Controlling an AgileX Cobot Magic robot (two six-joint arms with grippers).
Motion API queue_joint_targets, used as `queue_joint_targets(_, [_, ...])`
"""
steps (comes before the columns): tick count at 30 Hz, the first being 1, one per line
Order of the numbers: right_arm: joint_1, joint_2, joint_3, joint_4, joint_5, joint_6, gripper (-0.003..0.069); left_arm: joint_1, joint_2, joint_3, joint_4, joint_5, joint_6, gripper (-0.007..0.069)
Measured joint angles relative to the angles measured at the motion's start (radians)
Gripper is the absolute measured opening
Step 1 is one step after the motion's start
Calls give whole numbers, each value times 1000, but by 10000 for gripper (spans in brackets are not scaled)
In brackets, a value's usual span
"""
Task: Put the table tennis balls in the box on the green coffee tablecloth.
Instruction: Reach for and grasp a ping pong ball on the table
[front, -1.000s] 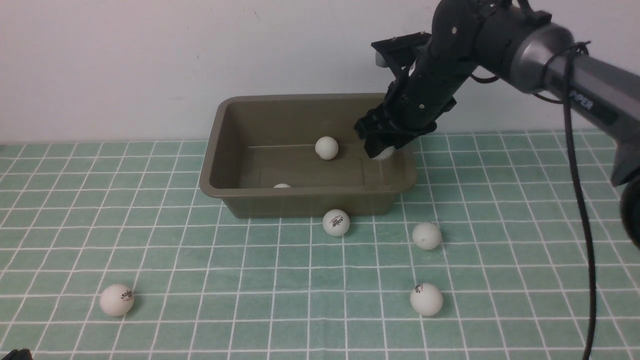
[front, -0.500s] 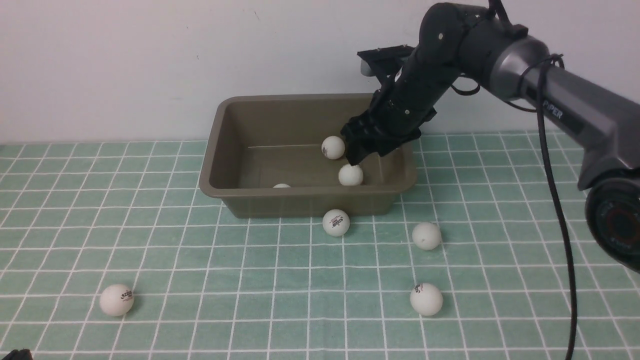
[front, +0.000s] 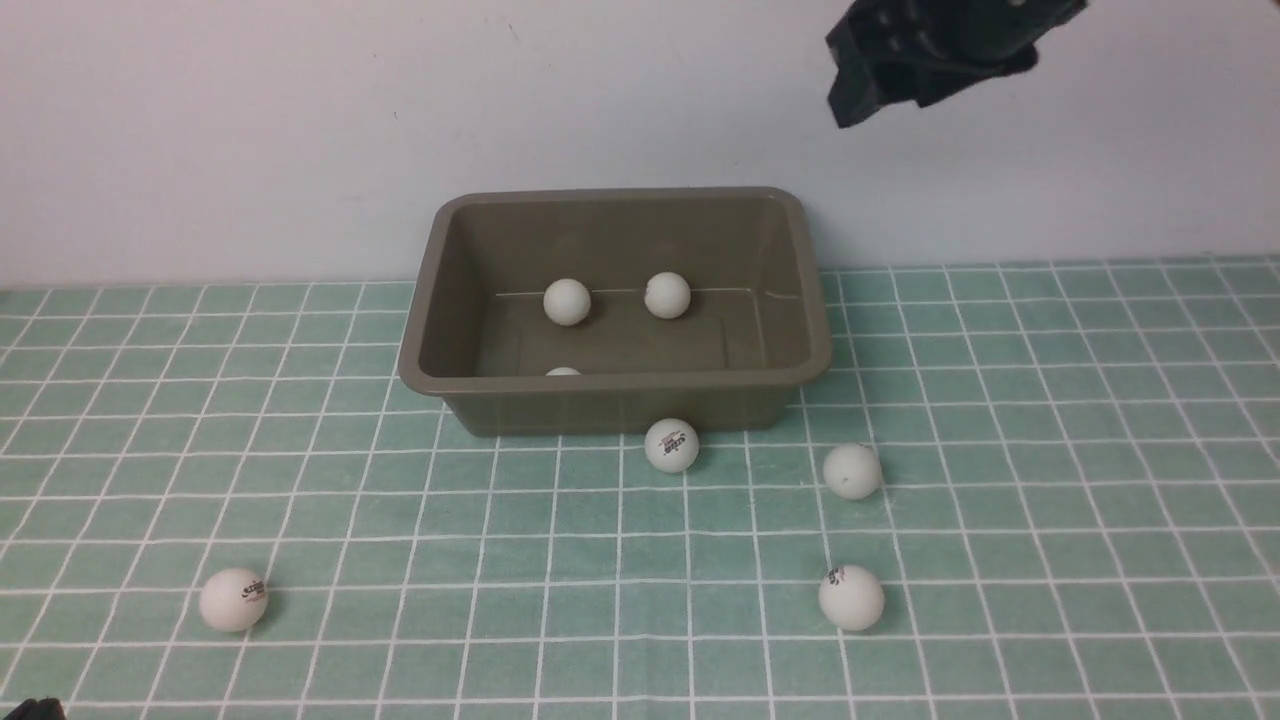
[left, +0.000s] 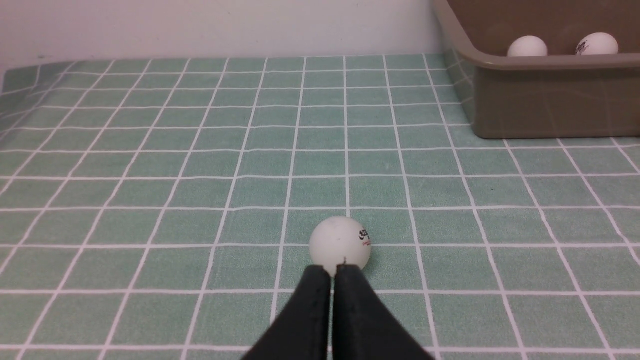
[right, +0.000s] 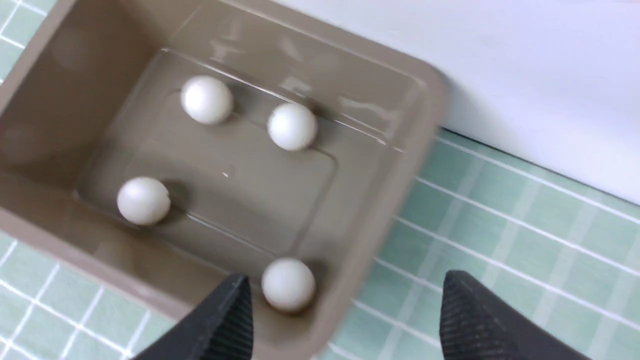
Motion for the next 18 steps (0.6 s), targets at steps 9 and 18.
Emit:
queue_joint_targets(9, [-9,-258,401,-38,2,15,454,0,0,0,0,0,0,-5])
queue_joint_targets(18, [5,-297,755,32,-30,15,454,0,0,0,0,0,0,-5])
